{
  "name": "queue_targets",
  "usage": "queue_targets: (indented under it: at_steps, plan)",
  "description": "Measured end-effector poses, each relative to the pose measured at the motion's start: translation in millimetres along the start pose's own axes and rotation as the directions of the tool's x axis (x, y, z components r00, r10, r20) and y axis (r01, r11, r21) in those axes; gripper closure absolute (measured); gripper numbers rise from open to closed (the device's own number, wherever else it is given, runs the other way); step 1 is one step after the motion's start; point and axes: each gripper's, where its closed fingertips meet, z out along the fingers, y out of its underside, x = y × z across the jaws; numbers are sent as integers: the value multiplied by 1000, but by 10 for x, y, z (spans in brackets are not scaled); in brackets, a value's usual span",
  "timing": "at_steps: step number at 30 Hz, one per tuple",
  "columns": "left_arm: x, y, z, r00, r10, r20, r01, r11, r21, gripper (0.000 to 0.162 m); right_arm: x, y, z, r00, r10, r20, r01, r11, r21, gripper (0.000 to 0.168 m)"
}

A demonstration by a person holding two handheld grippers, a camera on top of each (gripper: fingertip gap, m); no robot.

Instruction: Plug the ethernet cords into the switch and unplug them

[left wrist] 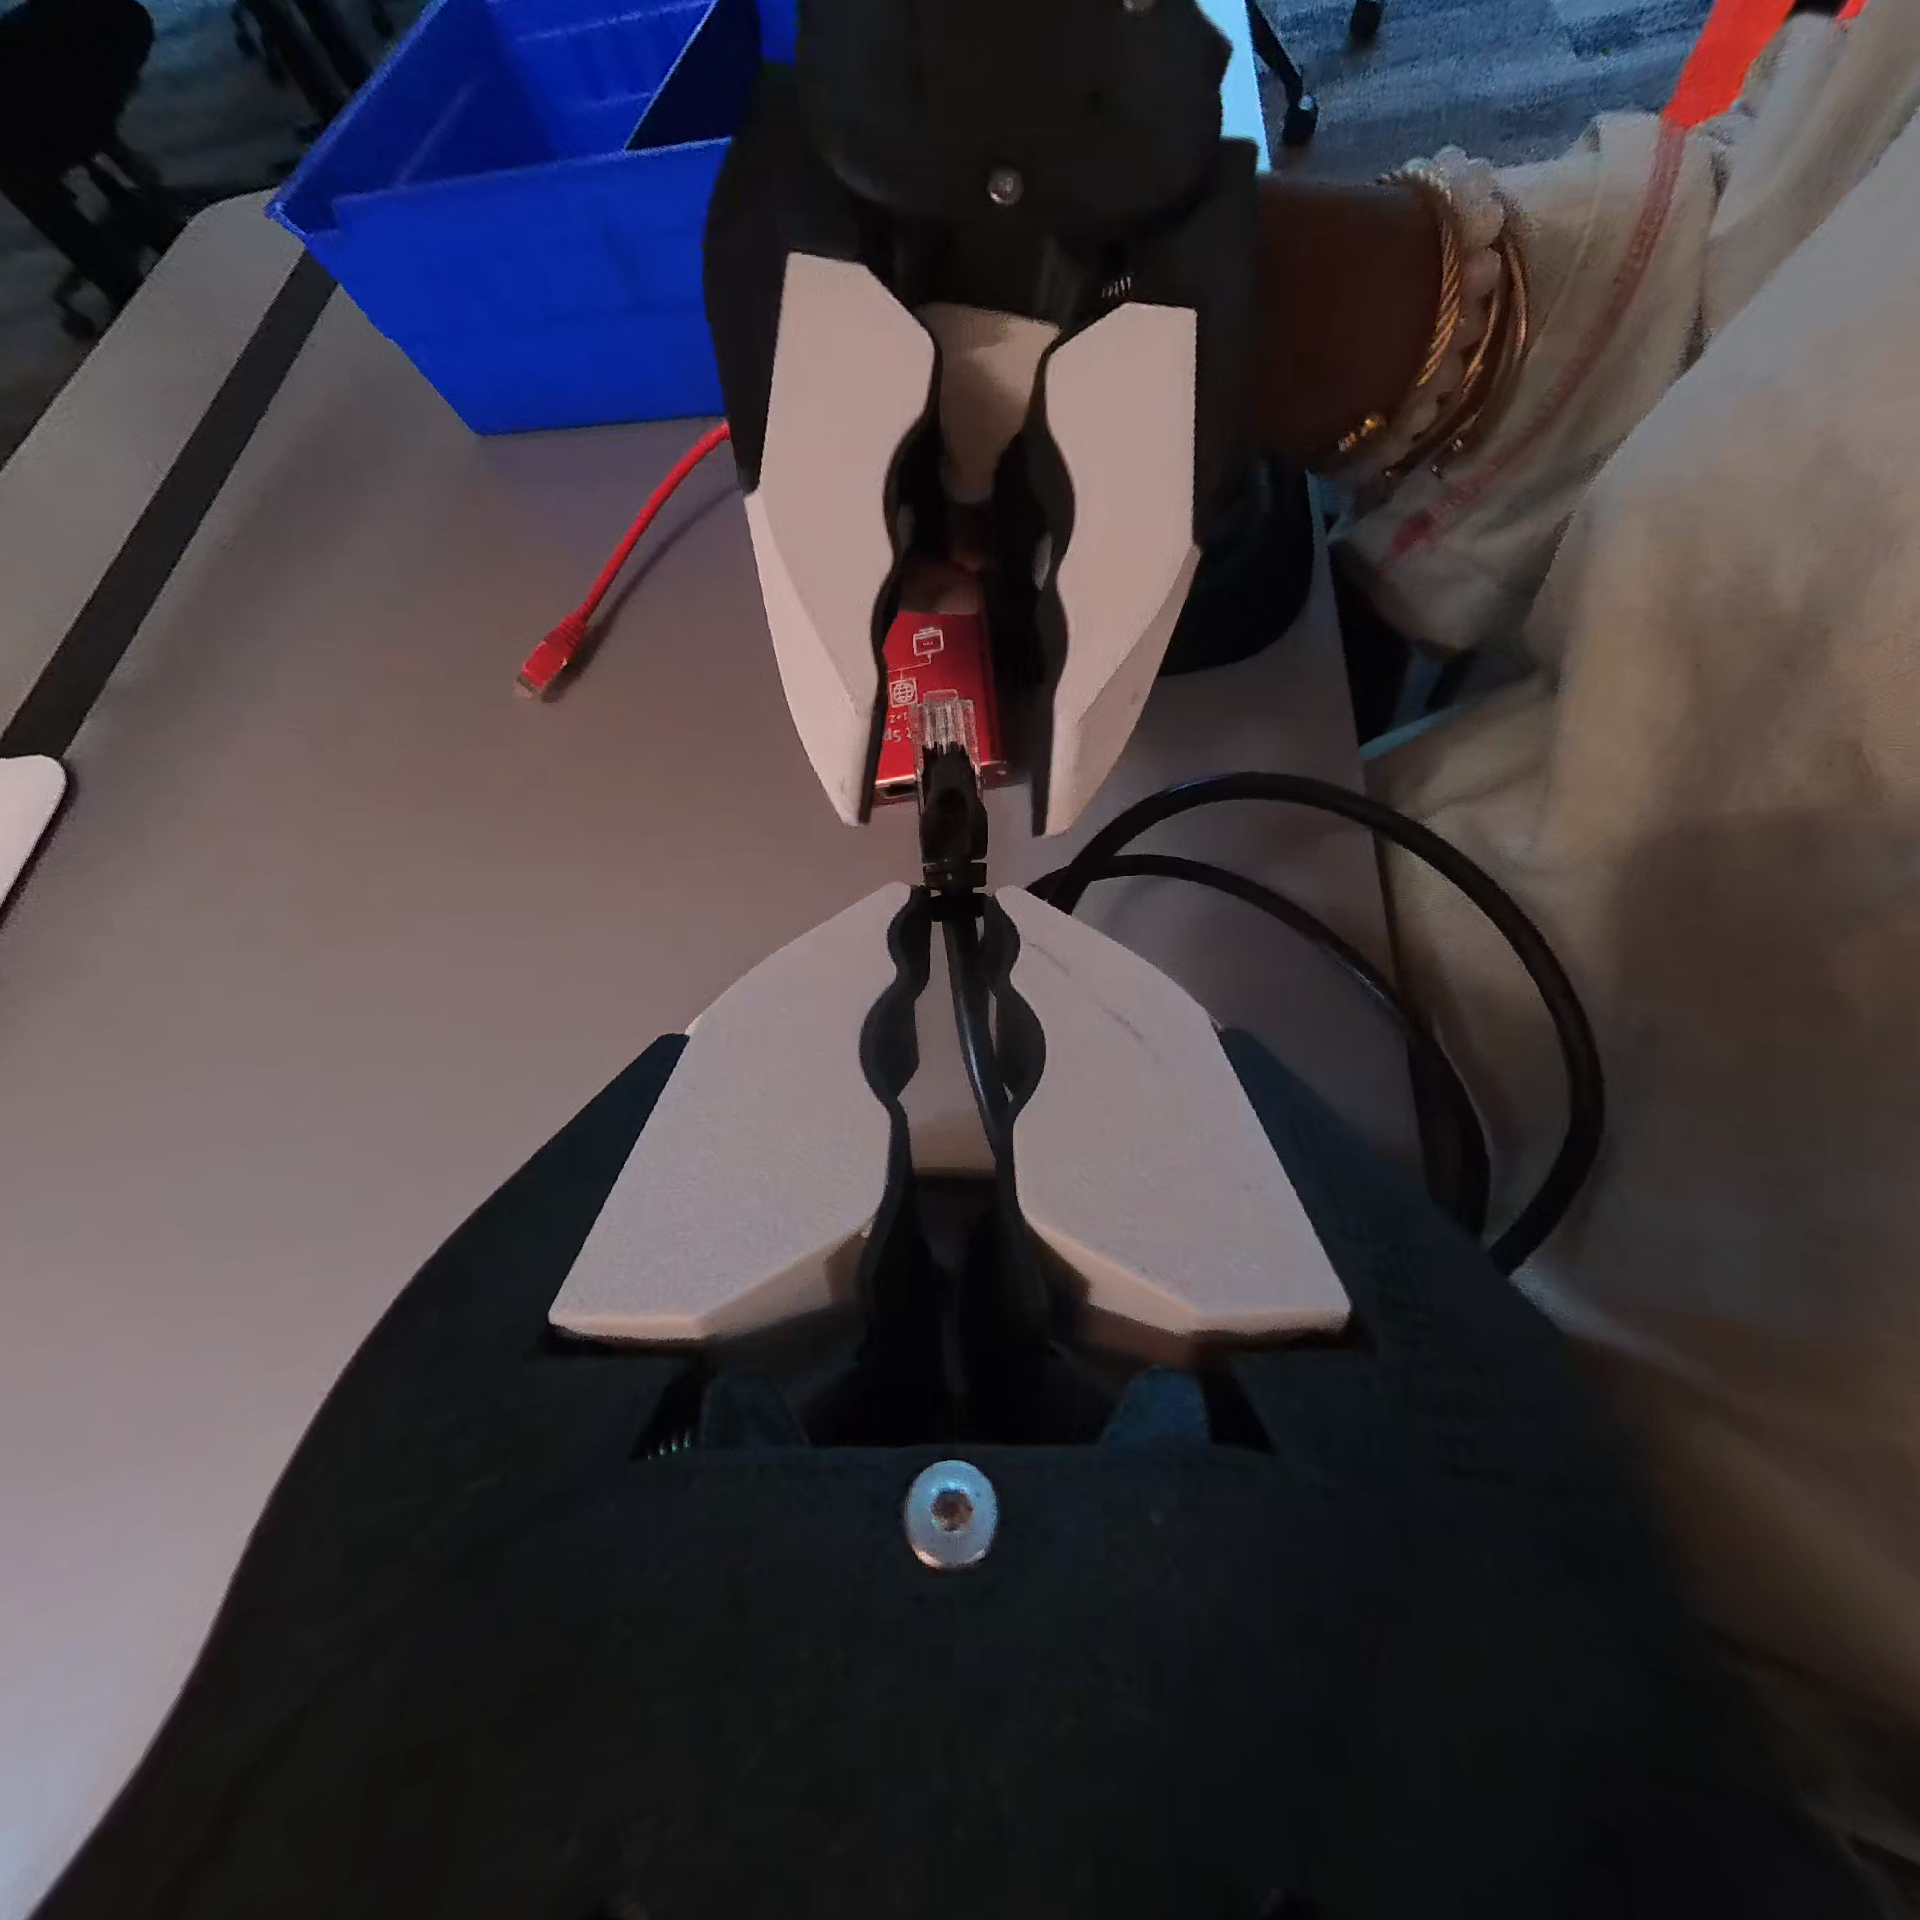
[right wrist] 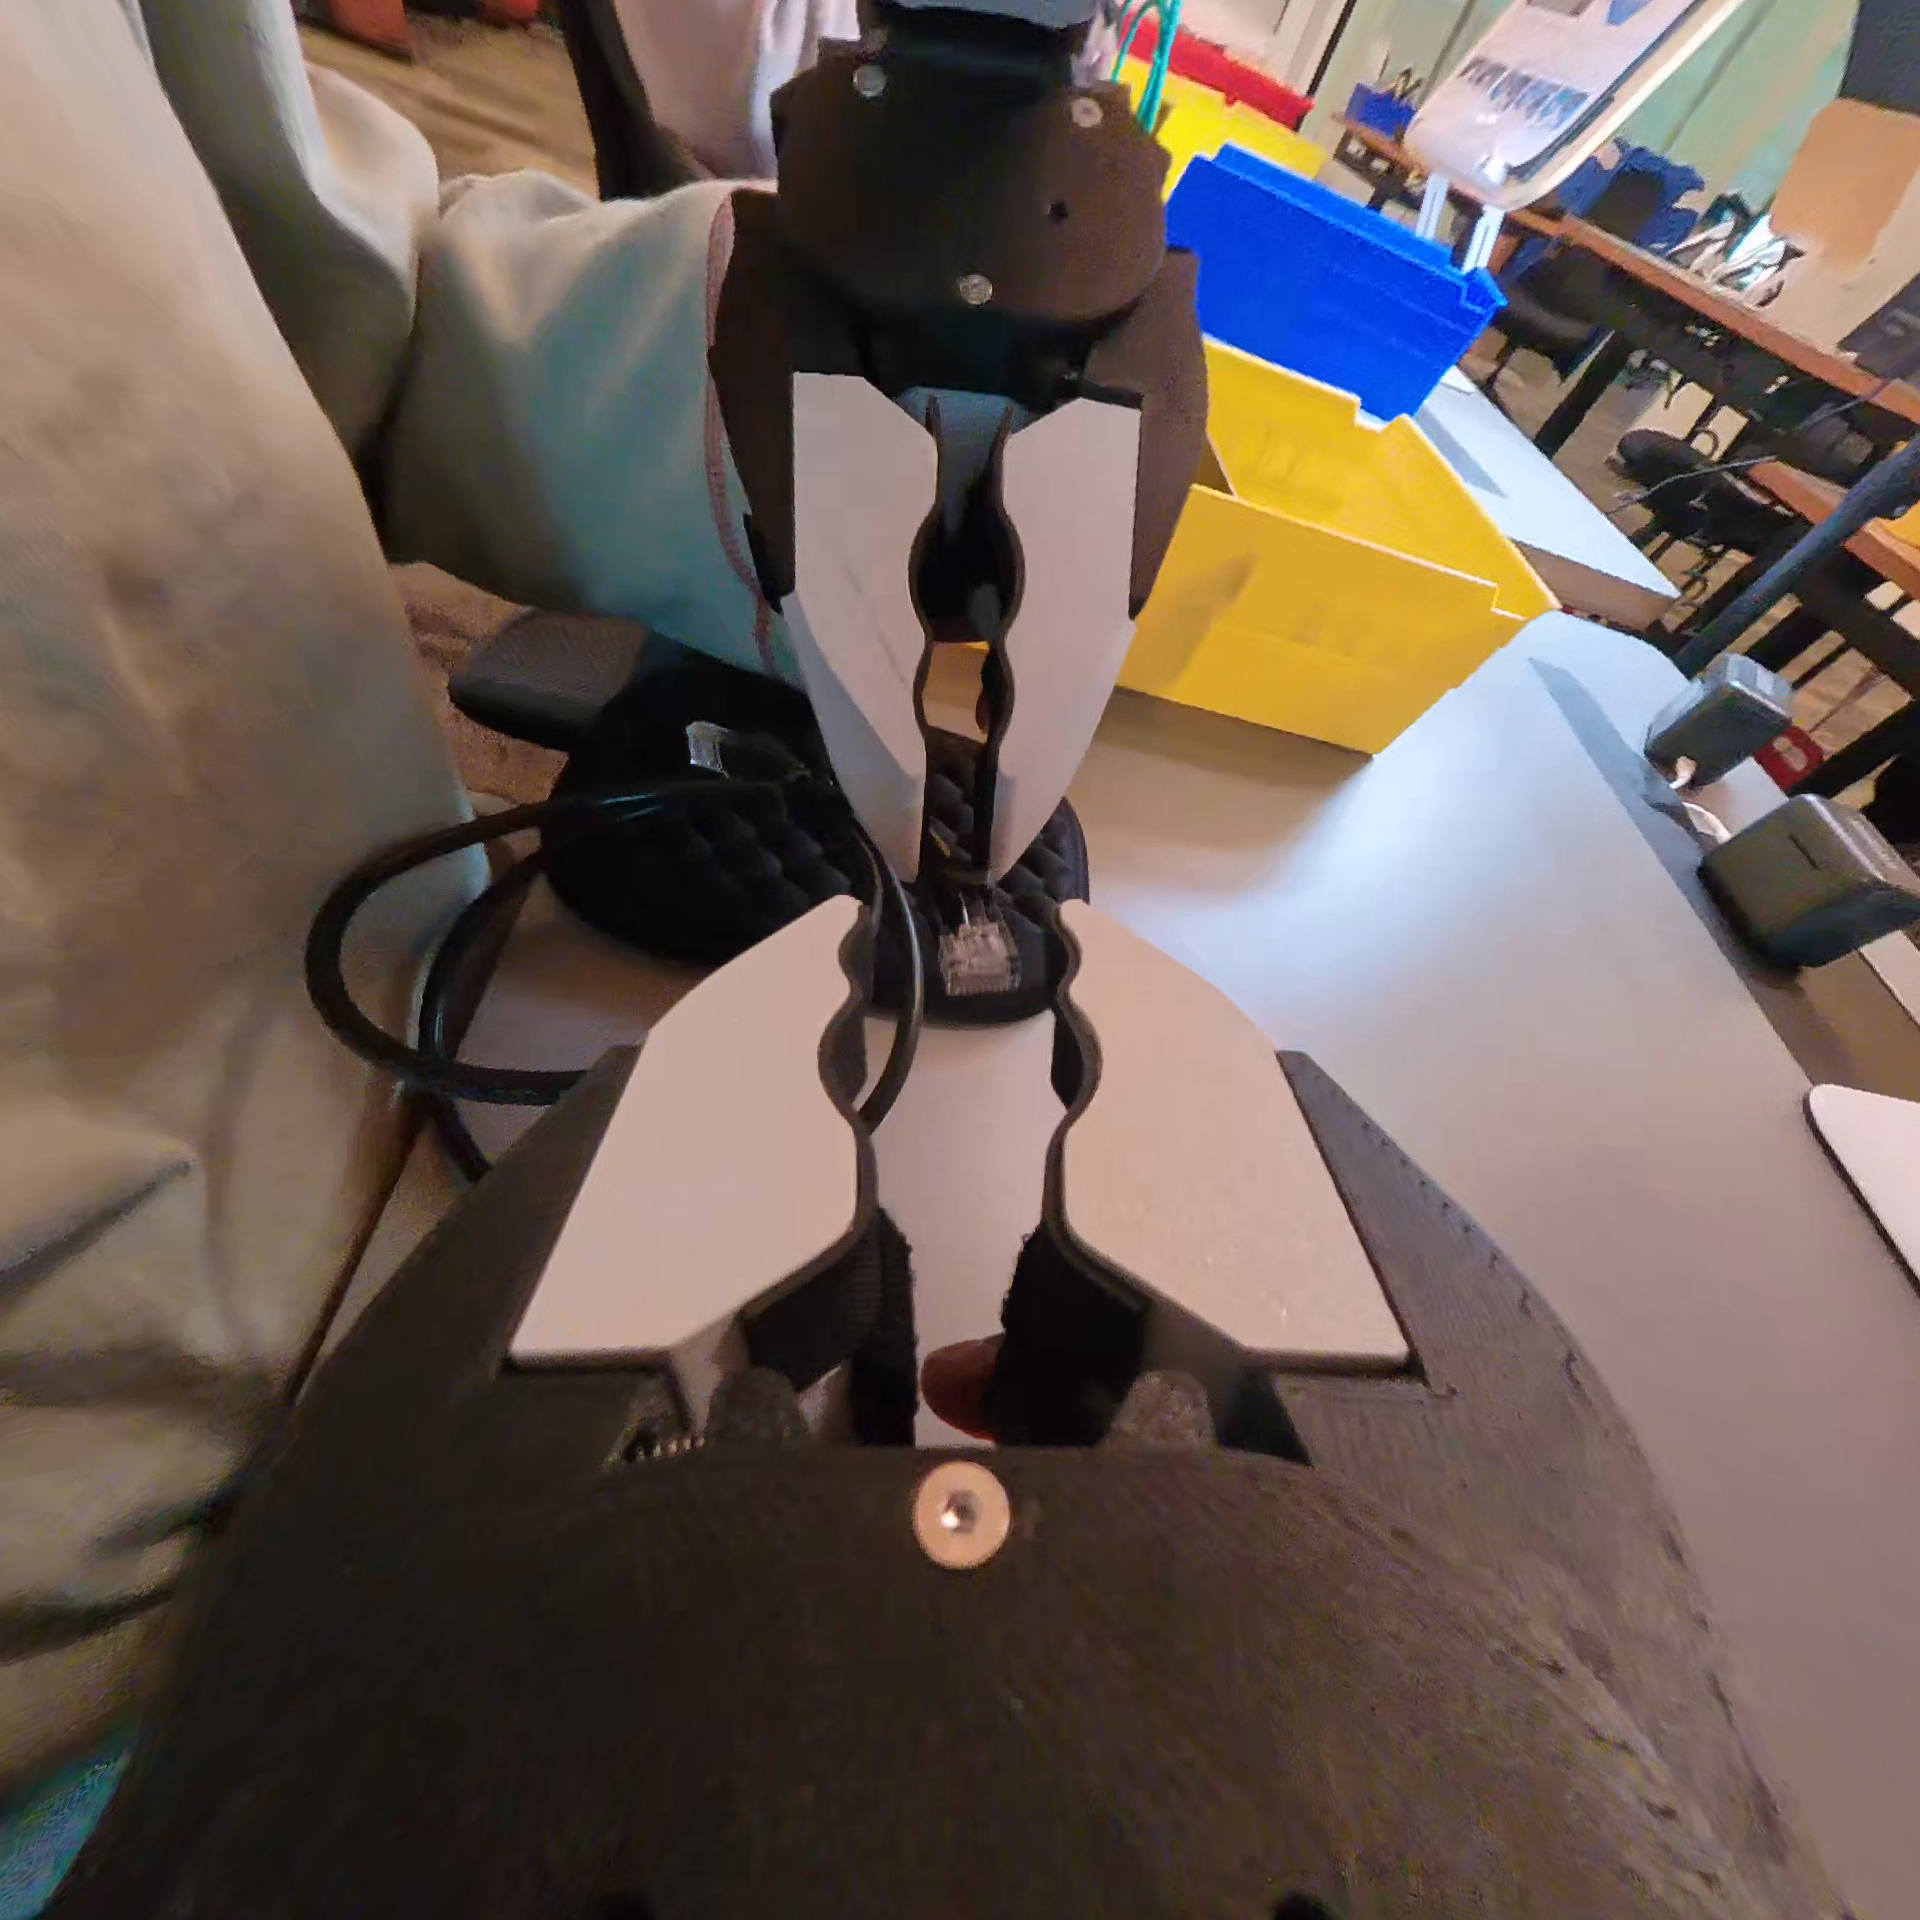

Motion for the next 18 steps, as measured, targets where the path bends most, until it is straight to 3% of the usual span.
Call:
queue_targets:
  at_steps: [4, 7, 10, 14, 18]
  plan:
    - [45, -34, 18, 1000, 18, -17, -18, 1000, 19, 152, -44, 68, 19, 997, -36, 69, 40, 997, -65, 156]
    - [94, -194, -43, 998, 48, -30, -42, 986, 162, 152, -86, -97, -57, 995, -34, 93, 25, 995, 100, 156]
    - [120, -220, -49, 995, 91, -31, -82, 973, 218, 138, -96, -209, -142, 994, -3, 106, -23, 969, 244, 156]
    - [163, -322, -40, 993, 110, -32, -95, 947, 308, 143, -106, -200, -124, 994, 13, 110, -43, 962, 270, 156]
    - [121, -296, -21, 996, 88, -8, -81, 948, 308, 150, -104, -211, -124, 994, 28, 110, -59, 954, 294, 156]
